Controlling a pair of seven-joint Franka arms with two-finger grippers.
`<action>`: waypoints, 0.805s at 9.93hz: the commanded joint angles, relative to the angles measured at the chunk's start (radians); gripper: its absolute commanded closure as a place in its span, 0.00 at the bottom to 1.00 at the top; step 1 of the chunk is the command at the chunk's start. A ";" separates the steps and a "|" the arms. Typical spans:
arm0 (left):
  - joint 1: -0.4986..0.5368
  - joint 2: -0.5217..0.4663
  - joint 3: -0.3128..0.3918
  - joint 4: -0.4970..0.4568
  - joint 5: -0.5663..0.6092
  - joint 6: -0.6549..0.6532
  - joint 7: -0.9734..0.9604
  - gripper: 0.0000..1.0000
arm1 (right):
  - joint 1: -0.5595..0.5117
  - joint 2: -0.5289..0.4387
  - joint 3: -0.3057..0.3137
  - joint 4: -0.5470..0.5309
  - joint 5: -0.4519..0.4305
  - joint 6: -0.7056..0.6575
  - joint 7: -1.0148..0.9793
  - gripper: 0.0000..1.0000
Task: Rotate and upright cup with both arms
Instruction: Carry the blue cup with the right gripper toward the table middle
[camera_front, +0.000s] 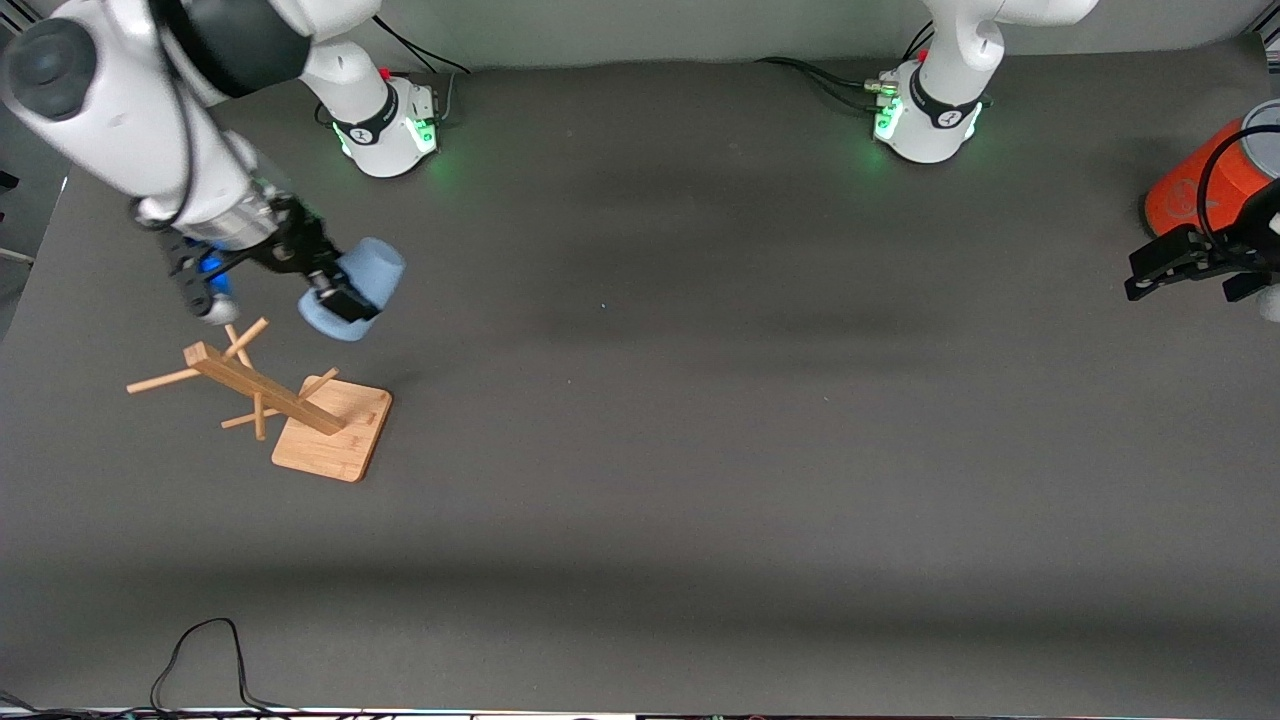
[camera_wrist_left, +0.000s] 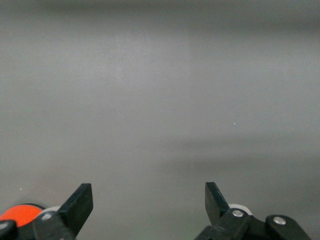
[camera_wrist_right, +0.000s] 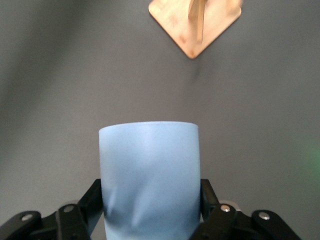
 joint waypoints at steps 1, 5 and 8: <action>-0.002 0.001 0.004 0.012 0.000 -0.013 0.004 0.00 | 0.121 0.032 -0.008 0.019 -0.024 0.022 0.183 0.45; -0.002 0.003 0.004 0.012 0.000 -0.013 0.004 0.00 | 0.359 0.205 -0.008 0.080 -0.024 0.154 0.648 0.48; -0.004 0.003 0.004 0.012 -0.002 -0.011 0.004 0.00 | 0.483 0.450 -0.008 0.256 -0.033 0.161 0.969 0.49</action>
